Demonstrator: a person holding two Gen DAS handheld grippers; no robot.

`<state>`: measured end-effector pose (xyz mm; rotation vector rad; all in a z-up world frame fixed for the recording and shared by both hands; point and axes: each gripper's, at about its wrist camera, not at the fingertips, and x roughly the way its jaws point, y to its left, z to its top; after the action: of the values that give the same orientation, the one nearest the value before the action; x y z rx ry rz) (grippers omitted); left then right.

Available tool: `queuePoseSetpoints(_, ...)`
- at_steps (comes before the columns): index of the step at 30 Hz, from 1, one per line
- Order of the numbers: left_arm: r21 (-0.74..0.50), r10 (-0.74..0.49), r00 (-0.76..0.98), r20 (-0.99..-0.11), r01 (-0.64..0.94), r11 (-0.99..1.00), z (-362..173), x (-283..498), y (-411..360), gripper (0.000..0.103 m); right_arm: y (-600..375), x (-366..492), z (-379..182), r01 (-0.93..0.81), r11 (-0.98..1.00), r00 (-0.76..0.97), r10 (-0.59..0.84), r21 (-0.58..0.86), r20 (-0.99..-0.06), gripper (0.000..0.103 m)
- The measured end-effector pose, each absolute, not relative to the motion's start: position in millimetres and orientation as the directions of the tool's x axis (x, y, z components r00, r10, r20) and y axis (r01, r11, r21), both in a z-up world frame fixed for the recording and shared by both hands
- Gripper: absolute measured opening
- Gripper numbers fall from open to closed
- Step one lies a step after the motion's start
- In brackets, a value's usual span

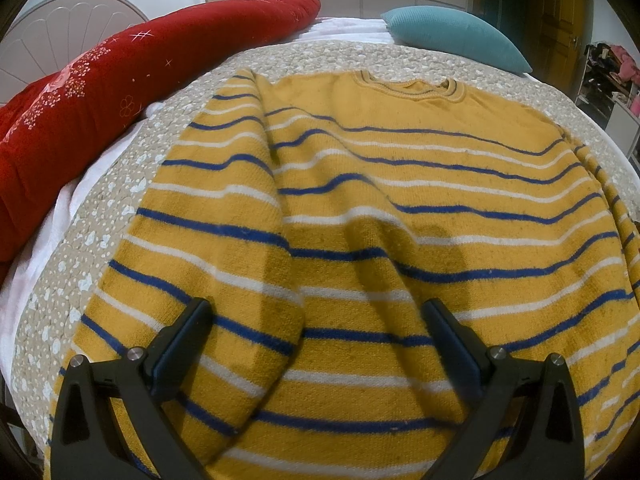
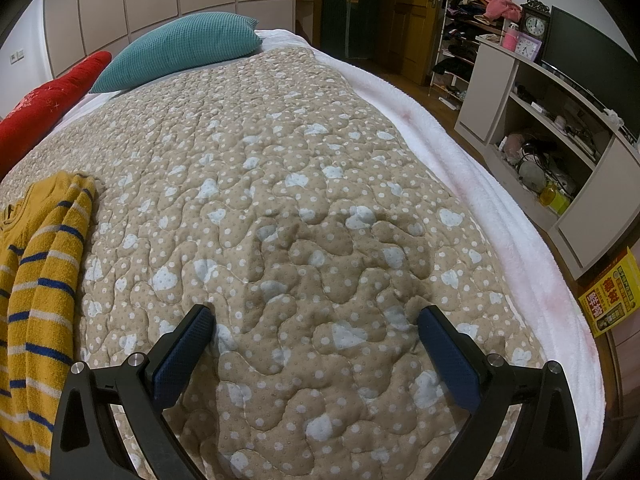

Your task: Fold small clothes

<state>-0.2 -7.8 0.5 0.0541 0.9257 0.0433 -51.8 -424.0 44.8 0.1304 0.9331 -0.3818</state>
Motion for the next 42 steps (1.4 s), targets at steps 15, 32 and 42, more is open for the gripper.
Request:
queuePoseSetpoints(15,0.063,0.06,0.602,-0.796,-0.015,0.998,1.0,-0.2,-8.4,0.103,-424.0,-51.8,44.8,0.375,0.925,0.534,-0.264,-0.054,-0.803,0.103)
queuePoseSetpoints(32,0.06,0.058,0.608,-0.792,-0.017,0.998,3.8,-1.5,-6.9,0.103,-424.0,-51.8,44.8,0.375,0.925,0.534,-0.263,-0.054,-0.803,0.103)
queuePoseSetpoints(42,0.06,0.058,0.608,-0.792,-0.017,0.998,3.5,-2.0,-7.1,0.103,-423.9,-51.7,44.8,0.375,0.925,0.533,-0.265,-0.056,-0.803,0.103)
